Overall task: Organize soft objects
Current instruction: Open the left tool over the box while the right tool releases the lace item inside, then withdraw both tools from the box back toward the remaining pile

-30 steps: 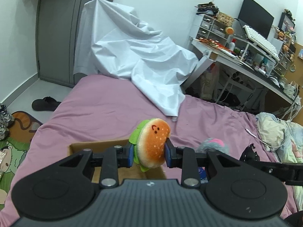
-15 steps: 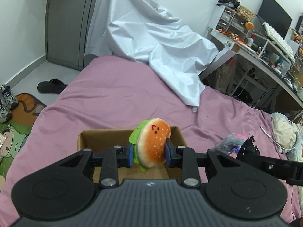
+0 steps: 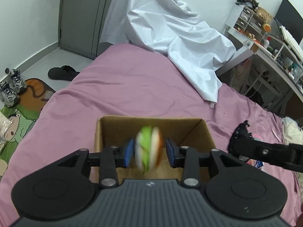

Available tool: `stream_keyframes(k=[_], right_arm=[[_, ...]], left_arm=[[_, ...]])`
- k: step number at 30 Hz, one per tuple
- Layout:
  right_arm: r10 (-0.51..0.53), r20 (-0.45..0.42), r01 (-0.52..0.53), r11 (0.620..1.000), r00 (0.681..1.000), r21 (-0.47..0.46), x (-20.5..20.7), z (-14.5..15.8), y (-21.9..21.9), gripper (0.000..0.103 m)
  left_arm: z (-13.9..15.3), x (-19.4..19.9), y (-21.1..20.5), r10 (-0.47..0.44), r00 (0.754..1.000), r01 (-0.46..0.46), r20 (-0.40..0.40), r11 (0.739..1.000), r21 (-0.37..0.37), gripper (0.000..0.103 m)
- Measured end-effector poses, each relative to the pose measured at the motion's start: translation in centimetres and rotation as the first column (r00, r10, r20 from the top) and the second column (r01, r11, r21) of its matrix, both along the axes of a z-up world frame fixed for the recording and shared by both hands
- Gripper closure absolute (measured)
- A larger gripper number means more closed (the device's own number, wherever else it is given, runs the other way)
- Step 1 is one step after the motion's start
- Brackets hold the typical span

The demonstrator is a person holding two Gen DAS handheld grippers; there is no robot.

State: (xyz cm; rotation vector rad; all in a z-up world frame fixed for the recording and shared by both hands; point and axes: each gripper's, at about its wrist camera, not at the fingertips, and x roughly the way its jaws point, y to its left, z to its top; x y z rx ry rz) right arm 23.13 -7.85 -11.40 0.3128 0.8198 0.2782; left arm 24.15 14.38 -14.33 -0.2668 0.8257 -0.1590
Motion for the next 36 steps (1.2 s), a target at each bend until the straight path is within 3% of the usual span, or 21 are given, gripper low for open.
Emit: stream_keyframes(k=[2,6,11,16,20,25,36], right_arm=[[0.001,0.000,-0.001,1.000,1.000,0.003,0.2,-0.1,0.3,0.072],[0.011,0.010,-0.011,1.000,1.000,0.009,0.4,-0.2,1.1,0.072],[0.030,0.038,-0.031,0.999,0.999,0.020,0.4,0.0,2.5,0.057],[0.016,0.077,-0.016,1.000,0.997,-0.003,-0.6,0.0,2.9,0.041],[-0.015,0.086,0.016,1.000,0.996,-0.009,-2.4,0.1,1.8,0.022],[-0.049,0.124,0.055,0.997,0.991,-0.045,-5.0,1.5,0.0,0.011],[-0.084,0.173,0.098,0.992,0.981,-0.076,-9.5,3.7,-3.9,0.005]], left_arm=[[0.3,-0.5,0.3,0.030,0.999,-0.030,0.011,1.000,0.001,0.046],[1.3,-2.1,1.2,0.085,0.995,-0.085,0.043,0.996,0.001,0.033],[2.7,-4.3,2.7,0.180,0.981,-0.177,0.074,0.983,-0.041,0.020],[3.7,-5.4,3.7,0.275,0.958,-0.273,0.083,0.961,-0.031,0.014],[4.0,-6.1,2.9,0.251,0.964,-0.248,0.082,0.968,-0.043,0.013],[4.4,-7.5,1.0,0.219,0.972,-0.217,0.089,0.976,-0.033,0.013],[6.0,-10.5,-3.0,0.119,0.987,-0.117,0.109,0.993,-0.020,0.013]])
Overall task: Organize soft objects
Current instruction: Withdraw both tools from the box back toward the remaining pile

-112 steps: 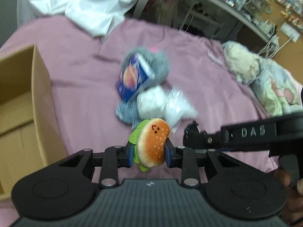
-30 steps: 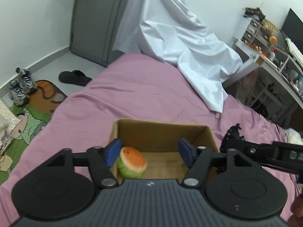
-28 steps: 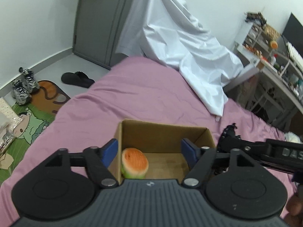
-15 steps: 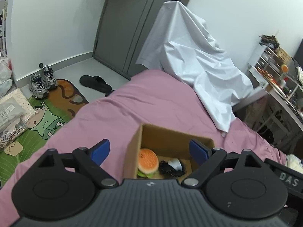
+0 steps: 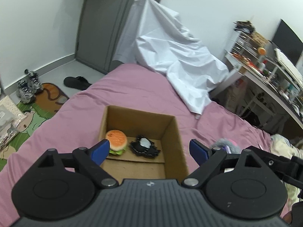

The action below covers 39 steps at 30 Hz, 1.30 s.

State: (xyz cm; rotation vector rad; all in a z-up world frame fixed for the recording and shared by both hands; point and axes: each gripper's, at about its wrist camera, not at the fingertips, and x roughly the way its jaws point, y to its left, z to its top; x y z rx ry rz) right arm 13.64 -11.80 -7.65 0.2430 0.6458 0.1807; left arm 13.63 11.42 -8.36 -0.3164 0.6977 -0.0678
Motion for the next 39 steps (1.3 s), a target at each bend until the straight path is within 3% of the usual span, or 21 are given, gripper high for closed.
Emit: stream_keyframes(k=[11,14,19,22,28,32,36,39], right_arm=[[-0.043,0.021,0.043,0.999,0.999,-0.006,-4.1,0.9,-4.1,0.000],[-0.051,0.015,0.051,0.999,0.999,-0.007,-4.8,0.9,-5.1,0.000],[-0.057,0.003,0.057,0.998,0.998,-0.015,-6.0,0.8,-6.7,0.000],[-0.051,0.007,0.051,0.998,0.999,-0.026,-6.7,1.0,-7.5,0.000],[-0.060,0.030,0.061,0.998,0.998,-0.014,-8.5,1.4,-9.5,0.000],[-0.071,0.046,0.072,0.997,0.996,-0.020,-9.4,1.3,-10.6,0.000],[-0.086,0.049,0.086,0.996,0.995,-0.002,-10.2,1.0,-11.9,0.000],[-0.103,0.060,0.104,0.994,0.993,-0.014,-10.8,0.9,-12.5,0.000]], left_arm=[[1.3,-3.1,-3.7,-0.143,0.989,0.140,0.031,0.988,0.061,0.012],[1.2,-3.5,-4.4,-0.174,0.985,0.171,0.022,0.982,0.082,0.007],[1.5,-3.5,-4.7,-0.220,0.975,0.221,-0.025,0.967,0.124,0.006],[2.2,-4.5,-5.0,-0.242,0.970,0.237,0.006,0.955,0.177,0.006],[3.1,-5.8,-5.4,-0.267,0.963,0.254,0.035,0.945,0.206,0.006],[3.4,-6.0,-5.4,-0.261,0.965,0.255,0.022,0.955,0.151,0.006],[3.7,-6.8,-5.7,-0.250,0.965,0.234,0.081,0.957,0.169,0.006],[3.9,-7.0,-5.9,-0.276,0.958,0.261,0.080,0.952,0.161,0.006]])
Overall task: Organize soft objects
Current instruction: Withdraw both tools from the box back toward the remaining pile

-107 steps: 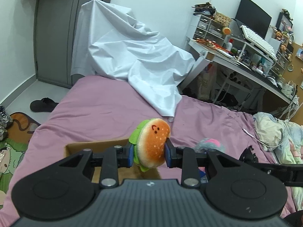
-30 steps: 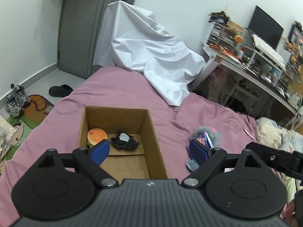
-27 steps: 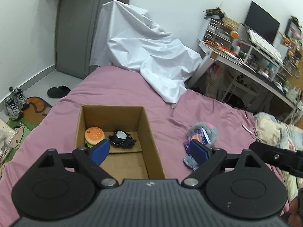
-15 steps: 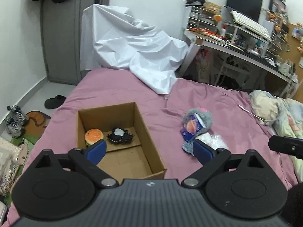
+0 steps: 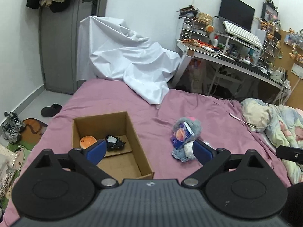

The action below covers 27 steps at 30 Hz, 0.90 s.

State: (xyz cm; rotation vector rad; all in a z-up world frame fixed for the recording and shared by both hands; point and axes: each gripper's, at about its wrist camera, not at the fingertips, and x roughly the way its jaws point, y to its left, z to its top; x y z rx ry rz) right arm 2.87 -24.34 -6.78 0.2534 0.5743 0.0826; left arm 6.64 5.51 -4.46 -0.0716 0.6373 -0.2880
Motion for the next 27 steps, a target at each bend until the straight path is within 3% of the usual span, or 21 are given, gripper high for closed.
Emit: stream_keyframes(k=[10,27], right_arm=[[-0.003,-0.002,0.003,1.000,1.000,0.024,-0.5,-0.8,-1.1,0.000],[-0.042,-0.058,0.045,0.997,0.997,0.056,1.7,-4.1,-3.4,0.001]], left_arm=[[-0.2,-0.6,-1.1,-0.060,0.998,0.060,-0.004,0.998,-0.011,0.006],[-4.5,2.3,-5.7,-0.134,0.990,0.134,-0.041,0.991,-0.020,0.007]])
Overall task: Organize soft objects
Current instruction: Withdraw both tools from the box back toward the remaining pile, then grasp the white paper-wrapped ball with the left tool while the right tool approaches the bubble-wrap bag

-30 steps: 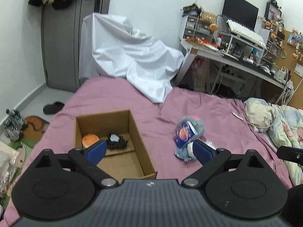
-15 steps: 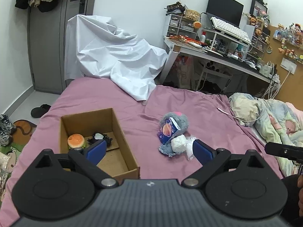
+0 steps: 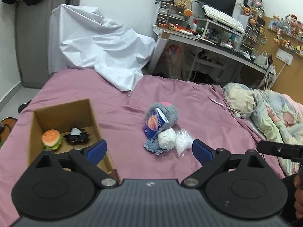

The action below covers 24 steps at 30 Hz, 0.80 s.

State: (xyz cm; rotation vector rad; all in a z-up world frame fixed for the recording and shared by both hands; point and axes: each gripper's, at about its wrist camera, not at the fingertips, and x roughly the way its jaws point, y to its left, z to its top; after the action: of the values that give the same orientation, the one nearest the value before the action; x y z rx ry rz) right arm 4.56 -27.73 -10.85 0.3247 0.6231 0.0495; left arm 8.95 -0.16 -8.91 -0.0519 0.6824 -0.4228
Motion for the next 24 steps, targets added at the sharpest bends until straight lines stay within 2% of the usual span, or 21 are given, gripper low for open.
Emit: stream_keyframes(k=[3,13,18,24], right_arm=[[-0.002,-0.015,0.002,1.000,1.000,0.010,0.8,-0.6,-0.3,0.003],[0.005,-0.089,-0.001,0.999,0.996,0.044,4.1,-3.0,-1.3,0.021],[0.016,-0.120,-0.010,0.999,0.993,0.053,6.1,-4.2,-1.6,0.029],[0.034,-0.159,-0.023,0.997,0.987,0.071,8.7,-5.7,-1.6,0.038]], left_arm=[[-0.7,0.8,-0.8,-0.021,1.000,0.021,0.001,1.000,-0.011,0.007],[-3.5,4.4,-3.8,-0.024,0.999,0.023,-0.037,0.999,-0.032,0.011],[-5.3,6.2,-5.0,-0.015,0.995,0.011,-0.098,0.999,-0.040,0.014],[-6.9,8.3,-6.0,-0.010,0.991,0.005,-0.135,0.999,-0.039,0.020]])
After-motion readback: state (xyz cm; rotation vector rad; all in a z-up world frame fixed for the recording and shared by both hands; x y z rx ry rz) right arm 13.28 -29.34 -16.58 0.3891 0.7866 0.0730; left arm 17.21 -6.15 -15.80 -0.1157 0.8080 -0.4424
